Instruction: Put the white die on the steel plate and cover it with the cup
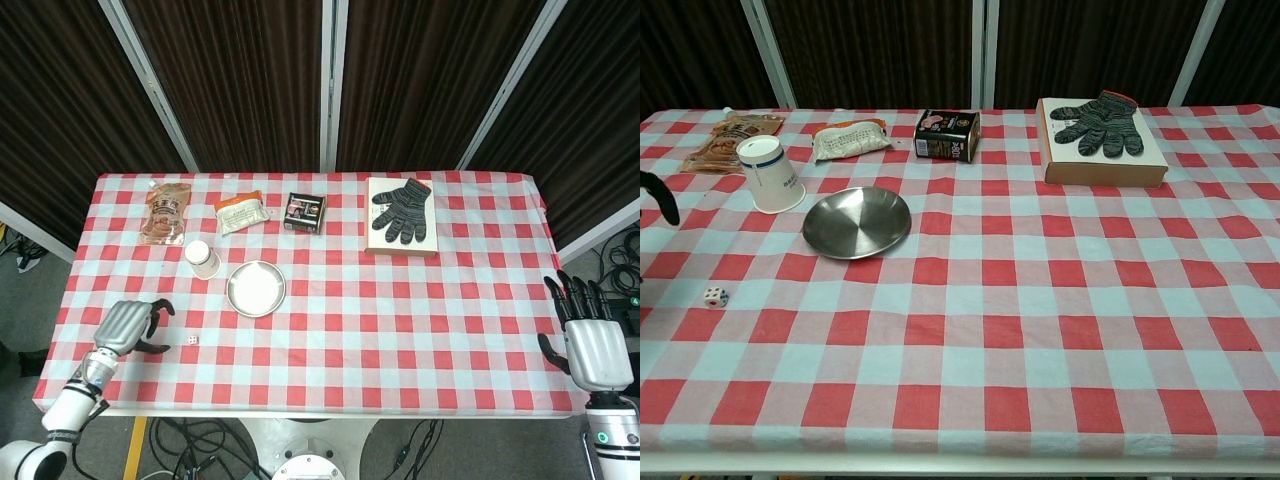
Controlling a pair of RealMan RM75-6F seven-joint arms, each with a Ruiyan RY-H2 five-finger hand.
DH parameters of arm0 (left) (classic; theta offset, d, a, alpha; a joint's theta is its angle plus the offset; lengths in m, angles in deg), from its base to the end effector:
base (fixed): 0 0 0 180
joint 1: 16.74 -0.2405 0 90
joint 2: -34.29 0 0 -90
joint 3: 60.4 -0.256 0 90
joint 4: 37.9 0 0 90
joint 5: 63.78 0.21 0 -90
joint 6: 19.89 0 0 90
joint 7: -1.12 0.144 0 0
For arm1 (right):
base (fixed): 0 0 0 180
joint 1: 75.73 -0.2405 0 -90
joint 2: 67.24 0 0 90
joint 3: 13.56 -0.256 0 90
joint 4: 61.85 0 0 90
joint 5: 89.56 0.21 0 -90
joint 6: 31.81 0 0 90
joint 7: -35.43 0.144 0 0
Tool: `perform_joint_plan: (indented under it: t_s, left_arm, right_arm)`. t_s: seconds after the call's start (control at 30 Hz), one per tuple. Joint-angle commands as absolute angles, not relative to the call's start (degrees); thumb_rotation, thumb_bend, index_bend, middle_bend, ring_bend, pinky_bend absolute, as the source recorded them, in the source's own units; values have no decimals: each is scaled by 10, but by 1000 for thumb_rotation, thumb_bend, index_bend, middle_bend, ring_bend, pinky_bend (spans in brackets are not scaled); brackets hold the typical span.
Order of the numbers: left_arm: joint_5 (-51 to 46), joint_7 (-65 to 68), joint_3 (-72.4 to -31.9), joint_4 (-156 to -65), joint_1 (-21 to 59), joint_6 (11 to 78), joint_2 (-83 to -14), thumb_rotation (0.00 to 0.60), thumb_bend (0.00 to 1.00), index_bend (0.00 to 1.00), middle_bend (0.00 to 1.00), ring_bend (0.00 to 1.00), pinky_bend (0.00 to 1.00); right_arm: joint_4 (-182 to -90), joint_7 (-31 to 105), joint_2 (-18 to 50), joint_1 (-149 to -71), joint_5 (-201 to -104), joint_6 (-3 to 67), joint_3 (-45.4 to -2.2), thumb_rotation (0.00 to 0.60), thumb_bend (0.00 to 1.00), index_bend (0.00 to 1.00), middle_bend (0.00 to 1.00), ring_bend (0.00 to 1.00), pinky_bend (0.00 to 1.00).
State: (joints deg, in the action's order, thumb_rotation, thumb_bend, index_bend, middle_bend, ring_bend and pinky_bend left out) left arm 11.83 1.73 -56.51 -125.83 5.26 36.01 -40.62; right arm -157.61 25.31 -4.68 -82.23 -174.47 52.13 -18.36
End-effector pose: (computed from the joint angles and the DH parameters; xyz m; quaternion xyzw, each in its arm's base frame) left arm -0.2824 0.2596 0.0463 -0.6792 -0.4993 -0.3146 0.4364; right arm -0.2961 -0.1958 0.1652 0.6191 -0.3355 0.3574 0.6136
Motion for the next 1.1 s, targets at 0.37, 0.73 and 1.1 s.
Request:
perform_joint_plan:
  t_s: [0.37,0.73,1.1]
  left_arm:
    - [43,41,-567,-1225,60,339,-479,600,152,480,876,854,913]
    - [2,81,-567,-1215,76,321,-503,600,269,478,888,867,921]
    - [-17,95,-570,-1209,87,309,-515,600,341,480,892,870,921]
  right_arm:
    - [-1571,259,-45,-828,-1741,510,-183,600,233,0,0,0,8]
    - [-1566,265,-44,-828,-1737,504,-181,600,232,0,0,0,8]
    - [-1564,272,-45,-830,-1733,497,-181,600,231,0,0,0,8]
